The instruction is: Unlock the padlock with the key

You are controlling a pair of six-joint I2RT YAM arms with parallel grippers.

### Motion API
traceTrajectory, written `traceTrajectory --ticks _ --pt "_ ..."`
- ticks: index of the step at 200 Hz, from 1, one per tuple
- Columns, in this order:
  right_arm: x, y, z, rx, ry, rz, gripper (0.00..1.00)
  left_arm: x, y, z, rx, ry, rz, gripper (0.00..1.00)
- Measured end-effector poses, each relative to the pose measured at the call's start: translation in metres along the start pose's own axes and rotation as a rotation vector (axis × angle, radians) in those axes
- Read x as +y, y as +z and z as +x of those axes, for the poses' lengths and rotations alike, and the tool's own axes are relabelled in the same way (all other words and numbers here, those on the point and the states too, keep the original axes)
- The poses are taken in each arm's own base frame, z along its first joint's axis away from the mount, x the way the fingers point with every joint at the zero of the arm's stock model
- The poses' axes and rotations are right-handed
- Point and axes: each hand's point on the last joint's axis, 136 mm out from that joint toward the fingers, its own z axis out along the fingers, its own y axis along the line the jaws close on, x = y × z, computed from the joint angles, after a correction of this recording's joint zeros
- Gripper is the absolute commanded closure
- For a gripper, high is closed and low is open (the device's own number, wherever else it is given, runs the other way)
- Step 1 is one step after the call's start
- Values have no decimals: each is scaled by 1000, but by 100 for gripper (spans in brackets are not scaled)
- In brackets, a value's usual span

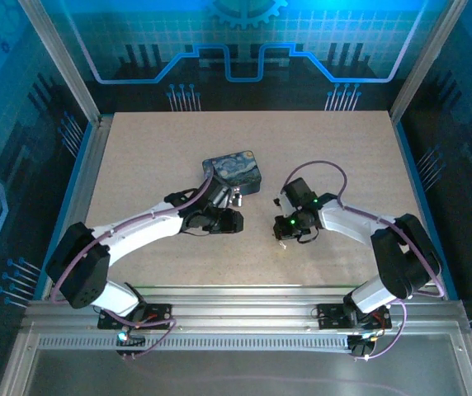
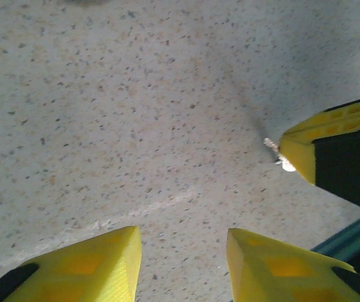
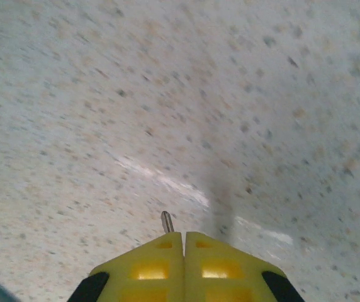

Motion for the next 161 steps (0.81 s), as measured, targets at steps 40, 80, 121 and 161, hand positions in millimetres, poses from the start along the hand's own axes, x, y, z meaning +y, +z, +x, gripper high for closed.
traceTrajectory --ticks 40,80,121,161 --pt "25 -15 -30 -63 -75 -112 100 -15 -2 -19 -20 -40 128 67" --pt "38 -23 -47 -93 -109 -182 100 -23 8 -18 1 -57 210 69" --pt "39 -23 -48 -83 -103 -213 100 -7 18 -15 19 -138 247 69" --pt "40 -22 -48 -76 -95 -226 96 -17 17 -22 4 -154 298 67"
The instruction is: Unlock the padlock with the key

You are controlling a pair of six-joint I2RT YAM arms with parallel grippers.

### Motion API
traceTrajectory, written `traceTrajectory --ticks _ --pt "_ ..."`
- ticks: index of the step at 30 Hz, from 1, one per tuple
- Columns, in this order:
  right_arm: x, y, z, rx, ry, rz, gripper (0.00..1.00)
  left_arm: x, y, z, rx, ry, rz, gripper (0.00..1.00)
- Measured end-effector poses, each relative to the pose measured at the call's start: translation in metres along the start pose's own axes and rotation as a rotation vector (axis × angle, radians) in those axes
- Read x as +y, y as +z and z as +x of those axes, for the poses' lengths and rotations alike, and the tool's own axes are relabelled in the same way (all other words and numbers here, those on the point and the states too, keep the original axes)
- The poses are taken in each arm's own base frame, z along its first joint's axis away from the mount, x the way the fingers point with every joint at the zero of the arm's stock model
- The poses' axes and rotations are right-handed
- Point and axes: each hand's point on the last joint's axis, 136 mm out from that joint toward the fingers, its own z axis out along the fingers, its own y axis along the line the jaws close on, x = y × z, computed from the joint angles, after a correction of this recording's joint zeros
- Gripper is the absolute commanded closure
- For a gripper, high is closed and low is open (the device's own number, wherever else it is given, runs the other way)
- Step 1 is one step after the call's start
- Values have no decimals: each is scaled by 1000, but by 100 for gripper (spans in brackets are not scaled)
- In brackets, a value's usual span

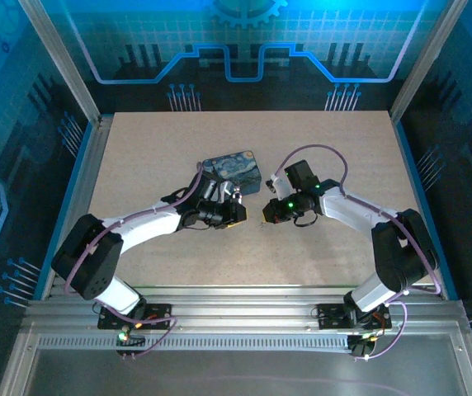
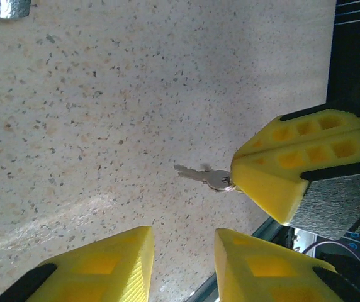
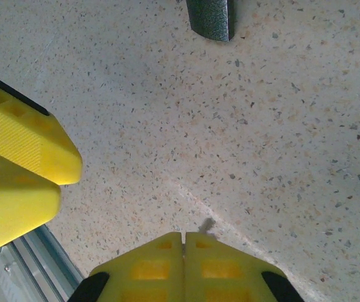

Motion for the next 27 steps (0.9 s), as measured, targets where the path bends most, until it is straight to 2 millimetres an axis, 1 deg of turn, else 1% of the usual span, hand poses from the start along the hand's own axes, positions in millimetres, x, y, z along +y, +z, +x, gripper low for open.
traceTrajectory --ticks 2,5,8,11,12,14,18,21,27 --pt "-3 2 0 6 12 8 92 1 0 0 -3 -4 -3 66" --pt "-11 8 1 23 34 32 92 4 0 -1 -8 -9 -21 65" --pt "-22 15 8 47 65 65 91 11 -2 0 -15 -17 -56 65" --pt "-36 17 18 61 109 97 86 16 -7 0 -25 -12 -84 64" --pt "-41 18 22 65 124 110 82 16 -9 -1 -30 -10 -91 64" --pt "-50 16 26 67 151 136 79 17 -13 -2 -40 -6 -103 64" --pt "-65 12 27 63 188 183 73 20 -21 -3 -57 6 -127 64" --pt "-71 9 30 65 204 206 68 22 -25 -3 -63 8 -140 64" --pt "-75 3 37 78 216 246 57 26 -30 -4 -70 16 -162 63"
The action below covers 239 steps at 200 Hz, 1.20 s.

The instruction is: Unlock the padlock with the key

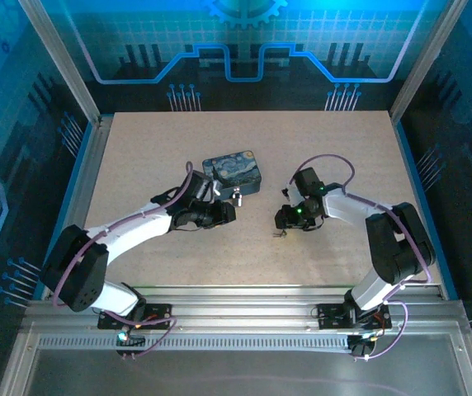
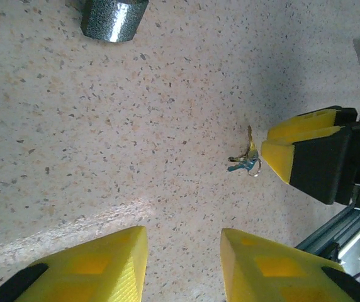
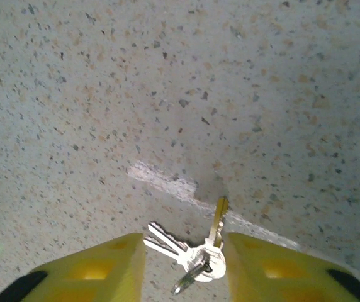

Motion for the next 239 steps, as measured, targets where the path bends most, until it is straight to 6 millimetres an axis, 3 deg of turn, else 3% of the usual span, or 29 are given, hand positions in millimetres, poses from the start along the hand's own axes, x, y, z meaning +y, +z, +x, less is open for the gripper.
traceTrajectory --ticks 62,140,239 --pt "-13 7 21 45 33 56 59 3 0 1 2 1 -13 63" --pt "-18 12 23 43 68 138 76 7 -1 5 6 -2 -23 63" --pt "-14 12 21 4 140 110 70 12 -1 9 12 -6 -30 63"
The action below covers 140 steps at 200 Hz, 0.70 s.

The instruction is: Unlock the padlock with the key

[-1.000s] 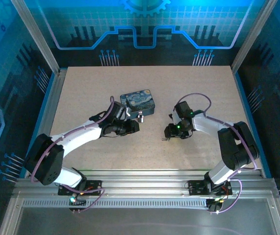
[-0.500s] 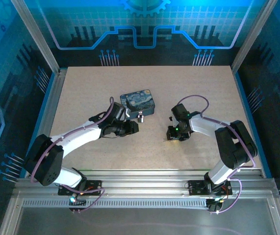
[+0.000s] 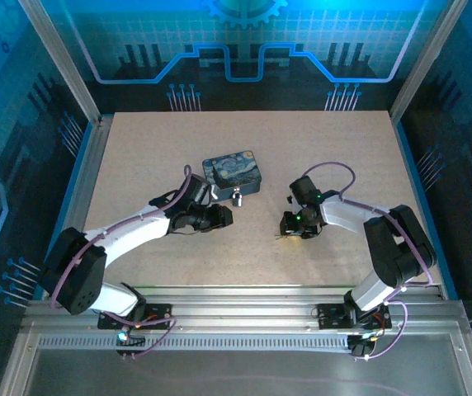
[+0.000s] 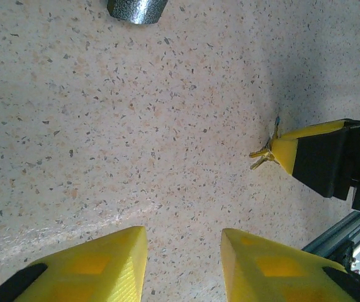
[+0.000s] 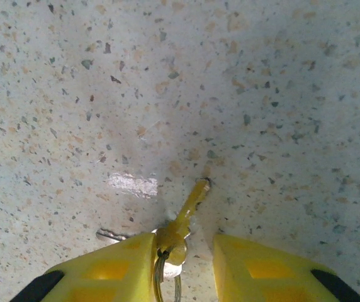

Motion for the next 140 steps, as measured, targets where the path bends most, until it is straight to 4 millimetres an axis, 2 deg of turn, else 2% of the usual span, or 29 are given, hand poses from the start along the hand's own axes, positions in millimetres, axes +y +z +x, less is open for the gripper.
traceTrajectory --ticks 70,120,140 --pt "1 1 1 -13 -2 15 75 0 0 0 0 0 0 63" --pt "3 5 0 -15 19 19 87 0 0 0 0 0 0 63" --pt "12 7 -3 -22 14 -25 94 0 0 0 0 0 0 63"
